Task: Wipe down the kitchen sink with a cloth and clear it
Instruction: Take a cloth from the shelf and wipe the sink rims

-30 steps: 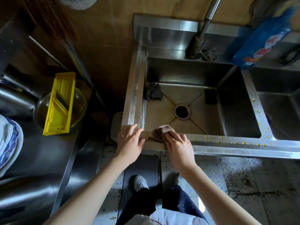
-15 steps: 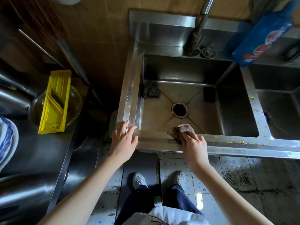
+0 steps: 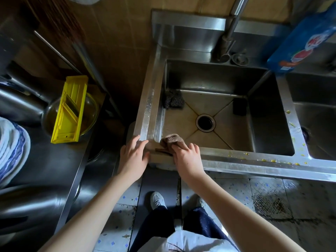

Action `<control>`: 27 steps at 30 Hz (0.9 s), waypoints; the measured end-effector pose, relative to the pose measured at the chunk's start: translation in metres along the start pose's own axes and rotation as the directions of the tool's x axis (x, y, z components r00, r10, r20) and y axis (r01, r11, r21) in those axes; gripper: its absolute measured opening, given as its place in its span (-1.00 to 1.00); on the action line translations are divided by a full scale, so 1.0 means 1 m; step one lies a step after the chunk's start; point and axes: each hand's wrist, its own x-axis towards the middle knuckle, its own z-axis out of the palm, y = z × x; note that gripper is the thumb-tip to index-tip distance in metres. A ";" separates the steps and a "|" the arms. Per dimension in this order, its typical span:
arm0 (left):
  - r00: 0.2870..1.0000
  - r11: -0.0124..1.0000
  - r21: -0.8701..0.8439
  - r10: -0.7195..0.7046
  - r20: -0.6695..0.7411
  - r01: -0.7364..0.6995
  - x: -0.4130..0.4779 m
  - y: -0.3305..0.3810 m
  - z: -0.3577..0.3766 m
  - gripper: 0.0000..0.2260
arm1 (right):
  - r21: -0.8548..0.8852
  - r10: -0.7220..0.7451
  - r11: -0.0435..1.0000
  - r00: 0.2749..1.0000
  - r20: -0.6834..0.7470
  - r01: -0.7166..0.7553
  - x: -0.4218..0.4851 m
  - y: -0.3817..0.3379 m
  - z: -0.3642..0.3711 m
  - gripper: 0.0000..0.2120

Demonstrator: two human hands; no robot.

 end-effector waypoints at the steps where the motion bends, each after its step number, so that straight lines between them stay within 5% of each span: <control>1: 1.000 1.000 0.003 -0.001 0.002 0.001 0.000 0.002 0.002 -0.62 | 0.002 0.013 1.000 1.000 -0.008 -0.013 -0.003 0.008 -0.001 -0.70; 9: 0.997 0.998 -0.006 0.057 0.052 -0.057 0.004 0.036 0.026 -0.60 | 0.023 0.225 0.974 0.974 -0.029 -0.225 -0.041 0.096 -0.022 -0.69; 16: 0.975 0.986 0.020 0.161 0.151 -0.166 0.010 0.075 0.053 -0.48 | 0.063 0.476 0.880 0.874 -0.096 -0.471 -0.076 0.173 -0.041 -0.70; 27: 0.952 0.956 0.121 0.244 0.183 -0.268 0.014 0.107 0.069 -0.32 | 0.132 0.310 0.946 0.945 -0.102 -0.296 -0.063 0.130 -0.026 -0.64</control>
